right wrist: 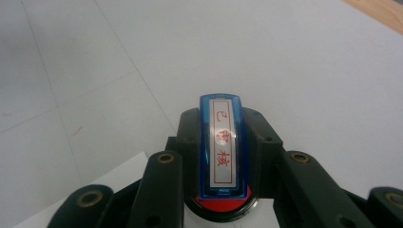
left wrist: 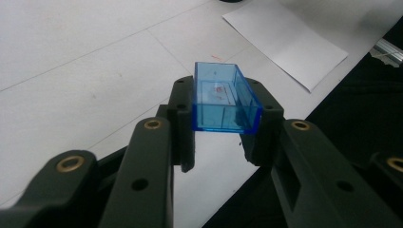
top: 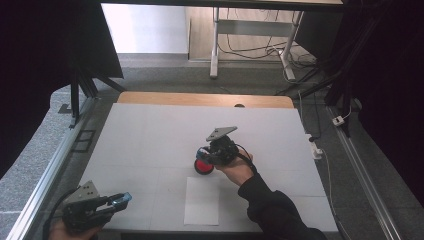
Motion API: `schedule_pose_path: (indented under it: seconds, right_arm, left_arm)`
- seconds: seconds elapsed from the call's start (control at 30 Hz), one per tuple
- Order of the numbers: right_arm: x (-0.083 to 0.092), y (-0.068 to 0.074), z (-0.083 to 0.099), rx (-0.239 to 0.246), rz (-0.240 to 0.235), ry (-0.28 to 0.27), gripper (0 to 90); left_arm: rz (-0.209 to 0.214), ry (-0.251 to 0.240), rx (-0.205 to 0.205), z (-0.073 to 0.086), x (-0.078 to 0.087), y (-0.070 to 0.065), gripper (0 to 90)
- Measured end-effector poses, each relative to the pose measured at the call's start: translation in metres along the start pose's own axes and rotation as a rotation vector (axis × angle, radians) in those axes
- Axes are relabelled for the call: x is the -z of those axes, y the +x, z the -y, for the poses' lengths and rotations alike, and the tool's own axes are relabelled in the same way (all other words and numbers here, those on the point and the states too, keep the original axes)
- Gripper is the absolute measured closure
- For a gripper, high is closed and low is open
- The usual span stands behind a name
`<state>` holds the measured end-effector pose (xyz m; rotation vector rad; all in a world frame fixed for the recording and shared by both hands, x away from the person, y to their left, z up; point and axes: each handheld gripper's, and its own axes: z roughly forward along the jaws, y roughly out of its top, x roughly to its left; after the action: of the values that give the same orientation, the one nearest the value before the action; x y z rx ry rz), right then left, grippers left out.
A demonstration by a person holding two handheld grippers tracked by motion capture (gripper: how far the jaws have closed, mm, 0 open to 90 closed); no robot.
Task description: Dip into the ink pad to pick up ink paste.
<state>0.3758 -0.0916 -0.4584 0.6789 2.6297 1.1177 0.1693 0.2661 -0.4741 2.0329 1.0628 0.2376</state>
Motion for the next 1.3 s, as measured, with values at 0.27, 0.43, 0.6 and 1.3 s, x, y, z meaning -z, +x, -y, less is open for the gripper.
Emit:
schedule_pose_path:
  seconds: [0.27, 0.43, 0.6, 1.3]
  right_arm:
    - [-0.007, -0.001, 0.003, -0.010, 0.004, 0.024, 71.1]
    - [-0.013, -0.003, 0.007, -0.012, 0.011, 0.050, 71.1]
    - [-0.020, -0.005, 0.011, -0.011, 0.013, 0.064, 71.1]
    - [-0.026, -0.010, 0.015, -0.050, -0.003, 0.065, 71.4]
  left_arm:
    - [0.002, -0.001, 0.001, 0.000, 0.000, 0.000, 68.1]
    - [0.001, 0.000, -0.001, 0.000, 0.000, 0.000, 68.2]
    - [0.002, 0.000, -0.001, 0.000, 0.000, 0.000, 68.1]
    - [0.002, 0.002, 0.000, 0.000, 0.000, 0.000, 68.2]
